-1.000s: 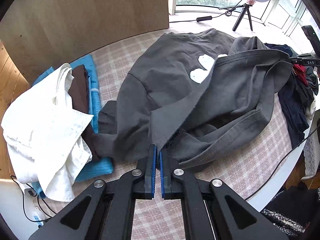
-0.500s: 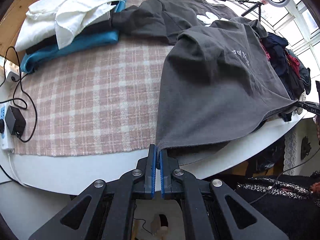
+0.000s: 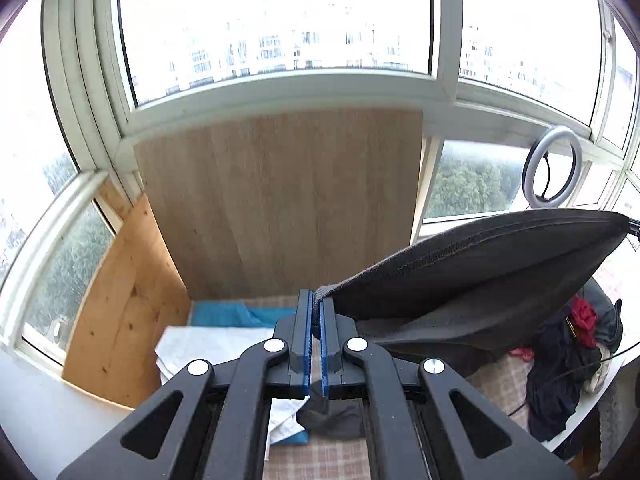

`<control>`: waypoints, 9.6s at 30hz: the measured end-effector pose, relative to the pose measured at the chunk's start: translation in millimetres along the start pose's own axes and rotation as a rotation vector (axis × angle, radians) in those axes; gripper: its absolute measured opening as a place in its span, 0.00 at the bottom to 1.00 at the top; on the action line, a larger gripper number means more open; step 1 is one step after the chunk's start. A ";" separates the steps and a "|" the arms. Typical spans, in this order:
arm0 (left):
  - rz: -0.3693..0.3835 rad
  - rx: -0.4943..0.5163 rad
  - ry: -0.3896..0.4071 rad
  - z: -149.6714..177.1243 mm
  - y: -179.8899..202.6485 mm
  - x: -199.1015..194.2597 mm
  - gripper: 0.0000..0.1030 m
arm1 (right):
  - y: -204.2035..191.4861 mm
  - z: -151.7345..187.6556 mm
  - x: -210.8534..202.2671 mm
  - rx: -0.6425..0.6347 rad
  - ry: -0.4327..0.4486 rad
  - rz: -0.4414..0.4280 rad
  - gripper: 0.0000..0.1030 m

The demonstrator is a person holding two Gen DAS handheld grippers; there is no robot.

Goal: Fold clothes

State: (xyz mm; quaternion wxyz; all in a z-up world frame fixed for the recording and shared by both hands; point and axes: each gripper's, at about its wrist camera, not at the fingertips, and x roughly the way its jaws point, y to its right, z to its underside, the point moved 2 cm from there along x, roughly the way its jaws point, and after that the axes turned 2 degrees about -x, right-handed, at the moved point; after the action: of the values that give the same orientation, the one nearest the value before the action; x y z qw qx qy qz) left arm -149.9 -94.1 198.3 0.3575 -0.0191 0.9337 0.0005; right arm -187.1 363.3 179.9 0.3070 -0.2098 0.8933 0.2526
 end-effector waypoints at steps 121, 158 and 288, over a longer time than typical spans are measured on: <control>0.153 0.101 -0.426 118.0 -16.2 291.6 0.18 | -228.5 53.1 189.2 -0.046 -0.141 -0.600 0.28; -0.002 0.166 -0.517 106.5 -18.1 382.8 0.05 | -358.6 -22.5 389.9 -0.137 -0.263 -0.911 0.29; 0.447 0.516 -0.465 209.7 82.7 300.0 0.07 | -455.7 -60.7 404.7 -0.267 -0.473 -0.917 0.05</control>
State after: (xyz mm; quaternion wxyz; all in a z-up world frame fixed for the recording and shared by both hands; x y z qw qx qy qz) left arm -236.0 -19.1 -159.1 0.5429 0.2752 0.7788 -0.1516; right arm -265.2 -118.2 -190.4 0.5498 -0.5534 0.5761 0.2443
